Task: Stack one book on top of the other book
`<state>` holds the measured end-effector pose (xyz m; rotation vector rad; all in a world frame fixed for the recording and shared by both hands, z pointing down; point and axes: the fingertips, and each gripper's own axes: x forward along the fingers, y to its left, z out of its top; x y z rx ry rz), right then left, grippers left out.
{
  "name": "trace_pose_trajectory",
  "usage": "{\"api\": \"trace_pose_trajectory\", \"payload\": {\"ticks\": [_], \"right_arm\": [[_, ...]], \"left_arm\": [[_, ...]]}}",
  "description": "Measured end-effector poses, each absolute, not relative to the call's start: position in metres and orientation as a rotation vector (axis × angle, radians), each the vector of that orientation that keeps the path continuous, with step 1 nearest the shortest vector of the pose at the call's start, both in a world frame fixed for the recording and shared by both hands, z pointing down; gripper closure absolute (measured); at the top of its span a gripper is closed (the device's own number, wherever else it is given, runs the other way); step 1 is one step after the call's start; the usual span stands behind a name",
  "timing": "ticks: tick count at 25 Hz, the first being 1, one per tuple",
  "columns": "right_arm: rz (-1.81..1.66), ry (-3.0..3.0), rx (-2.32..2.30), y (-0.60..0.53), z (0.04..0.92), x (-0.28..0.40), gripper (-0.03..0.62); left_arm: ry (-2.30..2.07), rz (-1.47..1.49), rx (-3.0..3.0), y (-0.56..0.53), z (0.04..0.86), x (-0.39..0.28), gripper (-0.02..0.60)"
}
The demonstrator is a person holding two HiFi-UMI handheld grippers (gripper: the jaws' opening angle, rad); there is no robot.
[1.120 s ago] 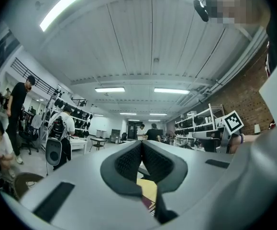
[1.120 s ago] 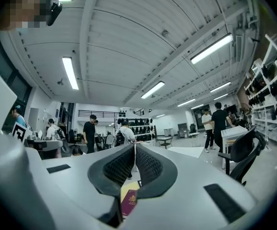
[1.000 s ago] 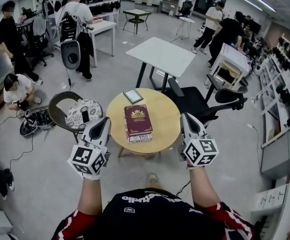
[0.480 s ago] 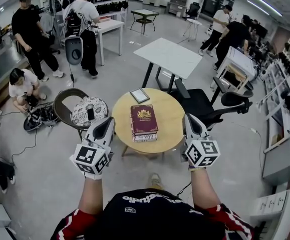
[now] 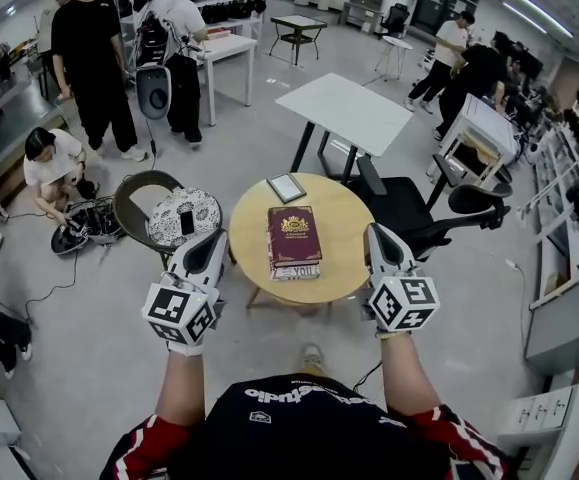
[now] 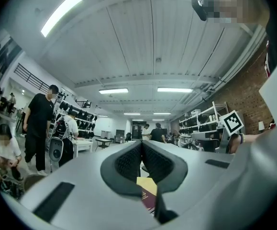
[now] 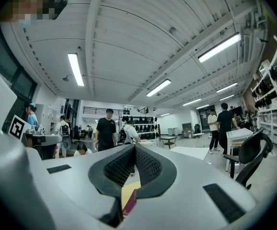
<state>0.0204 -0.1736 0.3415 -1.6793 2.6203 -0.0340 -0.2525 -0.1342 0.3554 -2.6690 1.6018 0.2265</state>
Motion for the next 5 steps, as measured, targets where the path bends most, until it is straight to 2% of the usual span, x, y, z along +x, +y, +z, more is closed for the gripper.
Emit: {"api": "trace_pose_trajectory", "payload": {"ticks": [5], "right_arm": [[-0.023, 2.623, -1.689, -0.1756, 0.3448, 0.0193, 0.566]], "left_arm": [[1.598, 0.220, -2.673, -0.1360, 0.3582, -0.2521, 0.566]]}}
